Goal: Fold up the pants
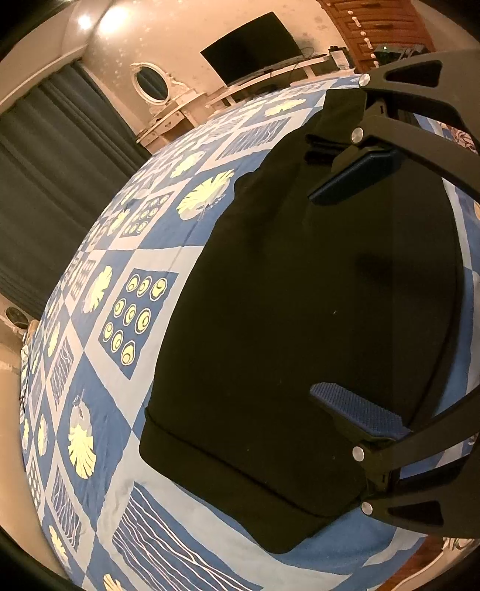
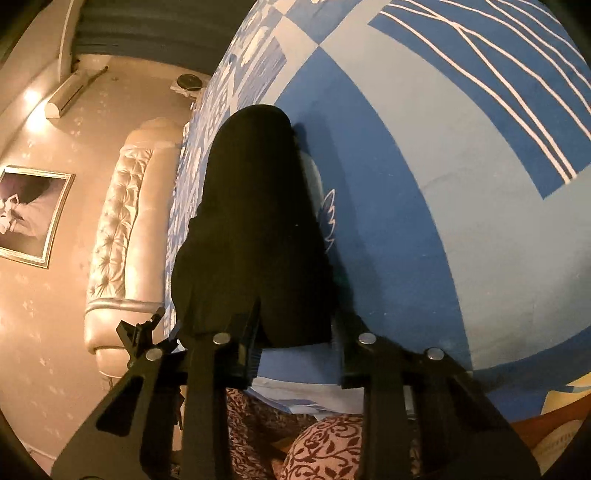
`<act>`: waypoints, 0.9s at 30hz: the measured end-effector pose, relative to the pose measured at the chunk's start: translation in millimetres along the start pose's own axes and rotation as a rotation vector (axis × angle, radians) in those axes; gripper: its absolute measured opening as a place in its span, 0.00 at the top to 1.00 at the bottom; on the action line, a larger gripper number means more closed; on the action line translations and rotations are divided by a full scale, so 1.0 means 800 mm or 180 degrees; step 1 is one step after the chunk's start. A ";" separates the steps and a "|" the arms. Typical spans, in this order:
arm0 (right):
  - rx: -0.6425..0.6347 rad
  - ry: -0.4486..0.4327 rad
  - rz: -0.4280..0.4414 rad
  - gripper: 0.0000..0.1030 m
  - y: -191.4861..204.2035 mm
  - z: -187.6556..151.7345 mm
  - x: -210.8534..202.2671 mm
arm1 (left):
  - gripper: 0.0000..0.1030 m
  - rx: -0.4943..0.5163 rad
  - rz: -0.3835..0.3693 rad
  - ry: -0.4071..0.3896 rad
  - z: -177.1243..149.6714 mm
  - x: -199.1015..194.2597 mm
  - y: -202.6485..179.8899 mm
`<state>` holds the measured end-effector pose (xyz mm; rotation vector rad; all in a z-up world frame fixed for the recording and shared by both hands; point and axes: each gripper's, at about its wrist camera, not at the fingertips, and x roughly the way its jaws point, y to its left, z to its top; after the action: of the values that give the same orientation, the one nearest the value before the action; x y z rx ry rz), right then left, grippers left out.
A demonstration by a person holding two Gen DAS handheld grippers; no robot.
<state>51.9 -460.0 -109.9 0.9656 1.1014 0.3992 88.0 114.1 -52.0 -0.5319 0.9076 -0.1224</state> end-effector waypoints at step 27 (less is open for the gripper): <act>0.0020 -0.0107 0.0102 0.75 0.011 0.134 0.050 | 0.07 0.0048 -0.0046 0.0027 0.000 0.003 0.003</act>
<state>165.4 -475.9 -112.9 0.9933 1.0584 0.4044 88.9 115.4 -54.8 -0.5244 0.9106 -0.1447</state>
